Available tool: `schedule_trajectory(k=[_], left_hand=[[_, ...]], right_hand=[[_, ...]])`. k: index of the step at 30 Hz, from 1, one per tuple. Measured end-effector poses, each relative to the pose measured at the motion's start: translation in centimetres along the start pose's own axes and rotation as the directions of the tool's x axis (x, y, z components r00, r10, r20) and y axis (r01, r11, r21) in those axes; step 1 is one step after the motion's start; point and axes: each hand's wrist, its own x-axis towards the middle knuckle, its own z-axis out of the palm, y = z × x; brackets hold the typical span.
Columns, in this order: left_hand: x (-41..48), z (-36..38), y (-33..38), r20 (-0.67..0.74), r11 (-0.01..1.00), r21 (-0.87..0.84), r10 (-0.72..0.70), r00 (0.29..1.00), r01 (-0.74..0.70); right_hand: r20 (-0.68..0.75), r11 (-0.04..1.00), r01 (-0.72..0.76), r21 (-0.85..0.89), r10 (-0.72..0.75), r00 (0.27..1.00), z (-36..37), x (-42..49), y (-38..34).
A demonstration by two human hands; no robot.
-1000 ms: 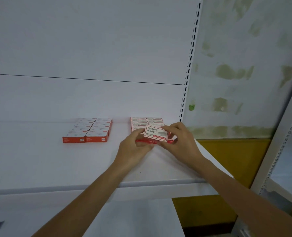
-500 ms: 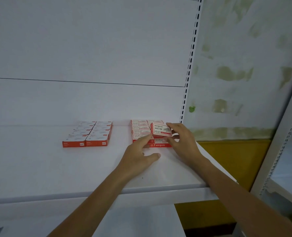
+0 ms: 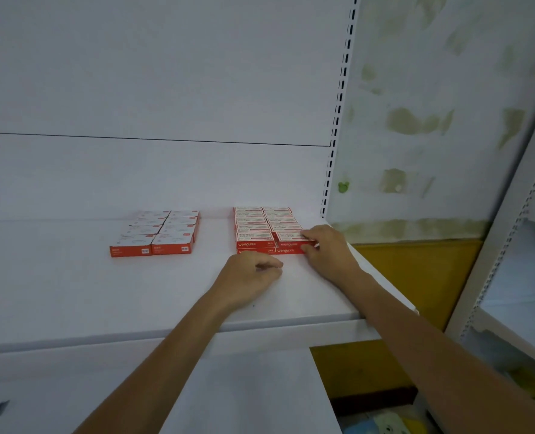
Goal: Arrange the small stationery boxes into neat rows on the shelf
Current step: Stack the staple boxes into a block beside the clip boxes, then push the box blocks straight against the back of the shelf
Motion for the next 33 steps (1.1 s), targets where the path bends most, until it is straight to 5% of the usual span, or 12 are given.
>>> schedule_trajectory(k=[13,19,22,26,30,33], left_hand=[[-0.5,0.3,0.5,-0.001,0.999,0.021,0.032,0.999,-0.032],[-0.4,0.0,0.6,0.026,0.998,0.011,0.064,0.998,-0.065],[-1.0,-1.7,0.3,0.043,0.995,0.003,0.098,0.994,-0.098],[-1.3,-8.3,-2.4,-0.112,0.988,0.084,0.139,0.984,-0.13],[0.2,-15.9,-6.8,-0.305,0.999,0.016,-0.04,0.951,0.048],[2.0,-19.3,-10.9,-0.33,0.954,-0.219,-0.268,0.905,0.203]], right_hand=[[0.026,0.993,0.034,-0.114,-0.032,0.999,0.0,0.0,-0.5],[-0.074,0.985,0.071,-0.157,-0.084,0.994,-0.2,0.6,-2.1],[-0.08,0.99,0.103,-0.097,-0.111,0.991,-0.1,2.3,-4.7],[-0.105,0.987,0.114,0.111,-0.103,0.989,1.7,4.9,-9.7],[-0.024,0.961,0.069,0.269,-0.065,0.998,4.8,7.2,-14.4],[0.102,0.951,-0.004,0.31,-0.029,0.994,7.8,9.1,-16.9]])
